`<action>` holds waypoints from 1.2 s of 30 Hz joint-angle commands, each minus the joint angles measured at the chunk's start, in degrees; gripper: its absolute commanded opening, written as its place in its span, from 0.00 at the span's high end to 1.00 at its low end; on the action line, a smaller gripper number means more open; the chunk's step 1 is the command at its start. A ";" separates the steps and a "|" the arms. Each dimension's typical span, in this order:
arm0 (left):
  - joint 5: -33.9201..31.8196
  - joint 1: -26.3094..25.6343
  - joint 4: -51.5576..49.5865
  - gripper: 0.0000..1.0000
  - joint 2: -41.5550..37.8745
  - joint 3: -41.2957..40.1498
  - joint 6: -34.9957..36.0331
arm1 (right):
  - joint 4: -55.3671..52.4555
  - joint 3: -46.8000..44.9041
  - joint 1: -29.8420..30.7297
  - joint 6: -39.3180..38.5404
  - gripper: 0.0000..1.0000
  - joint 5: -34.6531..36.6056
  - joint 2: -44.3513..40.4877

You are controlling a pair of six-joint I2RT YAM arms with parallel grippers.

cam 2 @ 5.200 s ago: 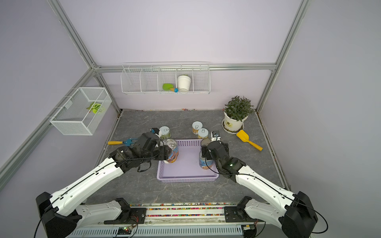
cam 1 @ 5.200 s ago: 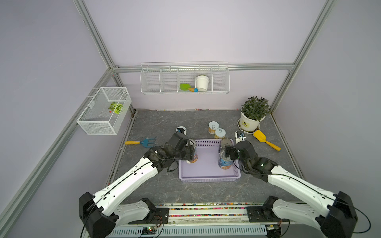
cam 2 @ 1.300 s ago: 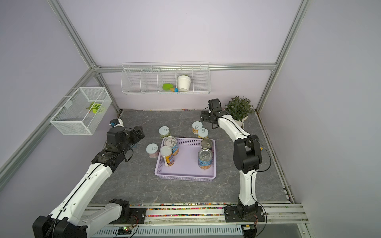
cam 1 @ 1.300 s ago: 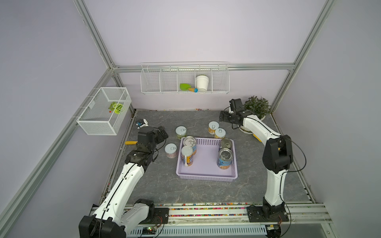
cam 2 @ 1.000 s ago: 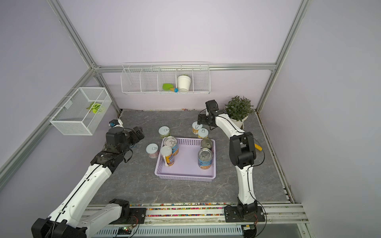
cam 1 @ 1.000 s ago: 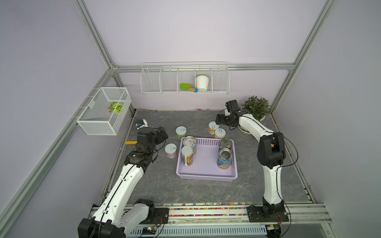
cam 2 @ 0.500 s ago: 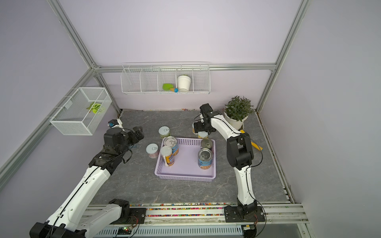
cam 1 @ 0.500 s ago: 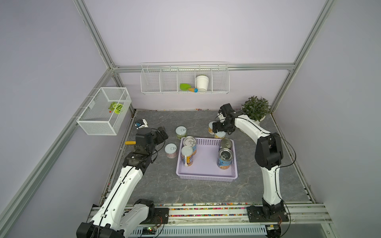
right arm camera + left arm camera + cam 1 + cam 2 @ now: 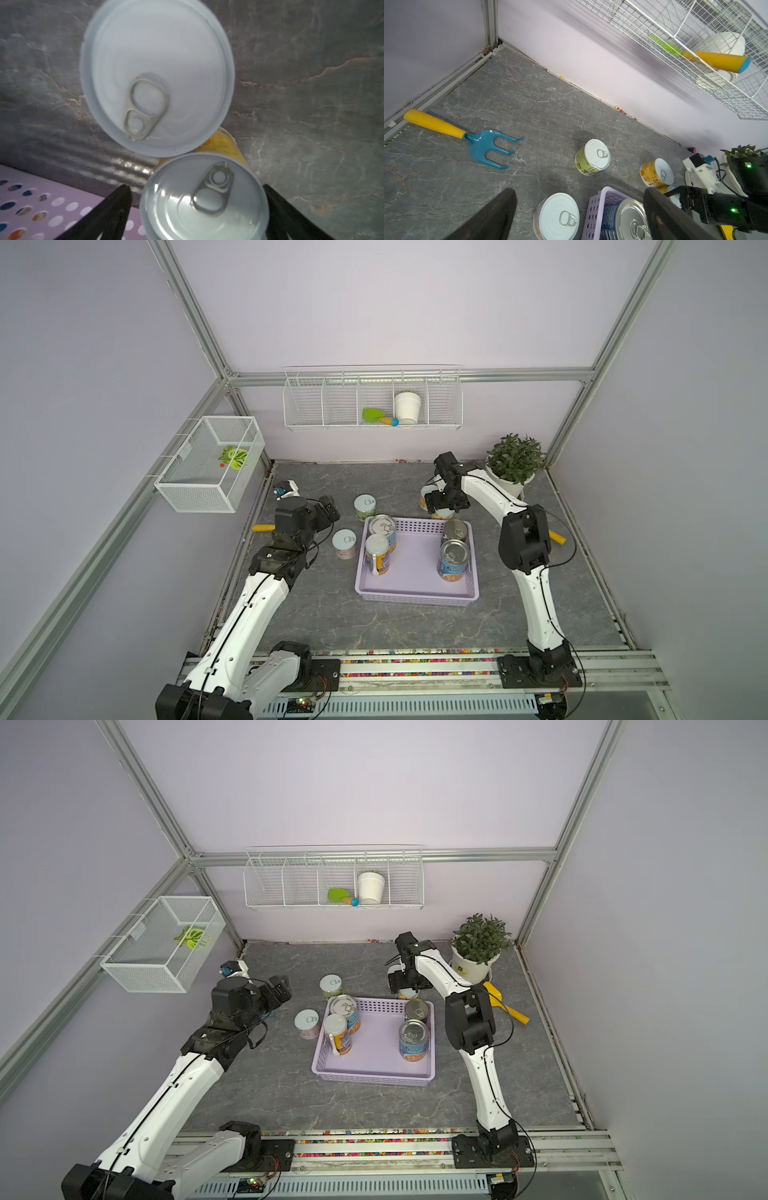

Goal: Put the canned food in the basket
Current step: Pick up the canned food from the center of the board.

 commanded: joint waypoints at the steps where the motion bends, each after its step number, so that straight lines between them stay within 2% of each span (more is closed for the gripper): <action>1: 0.77 0.40 -0.82 0.00 0.28 -0.16 -0.08 | -3.40 2.58 0.29 -0.60 0.01 2.18 0.94; 4: 0.77 0.45 -0.80 0.00 0.33 -0.09 -0.07 | -3.47 2.83 0.24 -0.56 0.05 2.63 1.19; 9: 0.76 0.44 -0.85 0.01 0.55 -0.10 -0.07 | -3.36 2.78 0.31 -0.42 0.29 2.48 0.73; 14: 0.87 0.48 -0.87 0.00 0.54 -0.09 -0.15 | -3.31 2.79 0.37 -0.20 0.41 2.41 0.59; 21: 0.97 0.43 -1.21 0.00 0.19 -0.08 -0.10 | -2.09 2.61 0.36 1.06 0.49 4.19 -2.24; 26: 2.99 0.44 -1.06 0.00 0.66 0.20 0.28 | 1.54 -0.71 0.37 2.18 0.55 5.33 -8.38; 36: 2.82 0.66 -1.22 0.00 1.76 0.52 0.45 | 4.94 -7.06 0.46 2.96 0.63 7.51 -19.12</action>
